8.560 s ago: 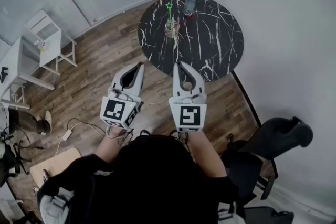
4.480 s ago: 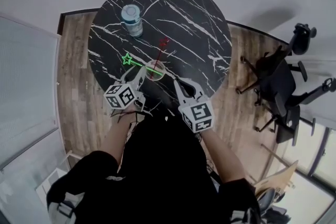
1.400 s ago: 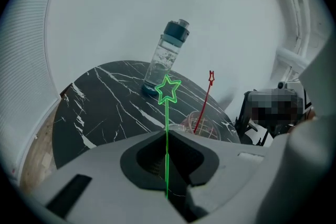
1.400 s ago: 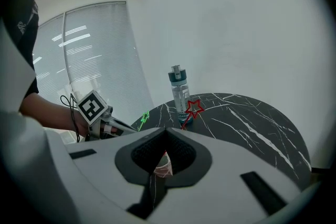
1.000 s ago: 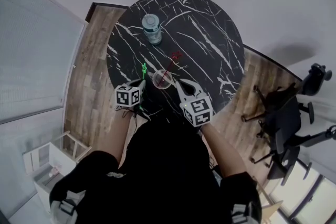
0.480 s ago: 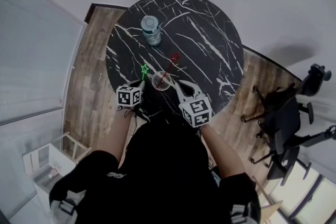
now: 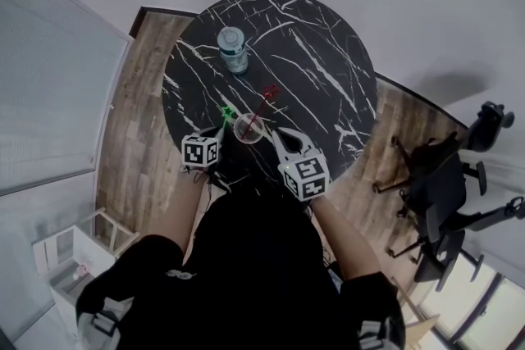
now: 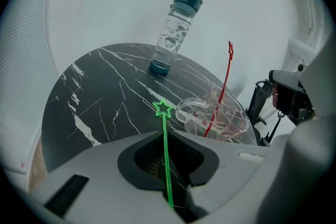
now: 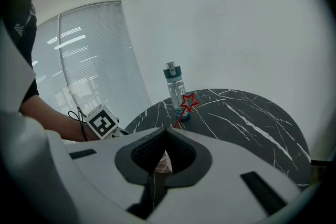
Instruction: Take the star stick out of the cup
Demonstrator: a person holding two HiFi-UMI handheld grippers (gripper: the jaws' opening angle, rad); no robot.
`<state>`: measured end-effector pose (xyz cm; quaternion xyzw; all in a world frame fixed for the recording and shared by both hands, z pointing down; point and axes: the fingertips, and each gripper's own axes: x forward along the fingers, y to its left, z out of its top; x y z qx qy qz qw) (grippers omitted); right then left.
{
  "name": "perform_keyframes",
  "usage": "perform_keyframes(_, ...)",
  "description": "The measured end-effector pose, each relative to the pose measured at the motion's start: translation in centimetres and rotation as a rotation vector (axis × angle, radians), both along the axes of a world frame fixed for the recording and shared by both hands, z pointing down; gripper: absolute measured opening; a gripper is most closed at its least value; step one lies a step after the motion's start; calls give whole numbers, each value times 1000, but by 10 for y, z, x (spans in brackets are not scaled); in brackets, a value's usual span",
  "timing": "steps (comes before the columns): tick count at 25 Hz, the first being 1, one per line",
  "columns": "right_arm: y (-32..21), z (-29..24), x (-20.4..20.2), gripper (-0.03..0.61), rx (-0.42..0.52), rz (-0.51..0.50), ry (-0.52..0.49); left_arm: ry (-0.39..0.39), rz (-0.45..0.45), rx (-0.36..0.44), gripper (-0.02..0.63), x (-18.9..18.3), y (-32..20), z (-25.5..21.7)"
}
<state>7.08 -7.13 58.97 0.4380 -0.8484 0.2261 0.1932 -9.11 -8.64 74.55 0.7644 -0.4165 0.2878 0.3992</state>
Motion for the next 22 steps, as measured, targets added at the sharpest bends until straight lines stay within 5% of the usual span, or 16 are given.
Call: perform_keyframes(22, -31, 15, -5, -3, 4, -65, -5, 57, -100, 144, 0, -12, 22, -55)
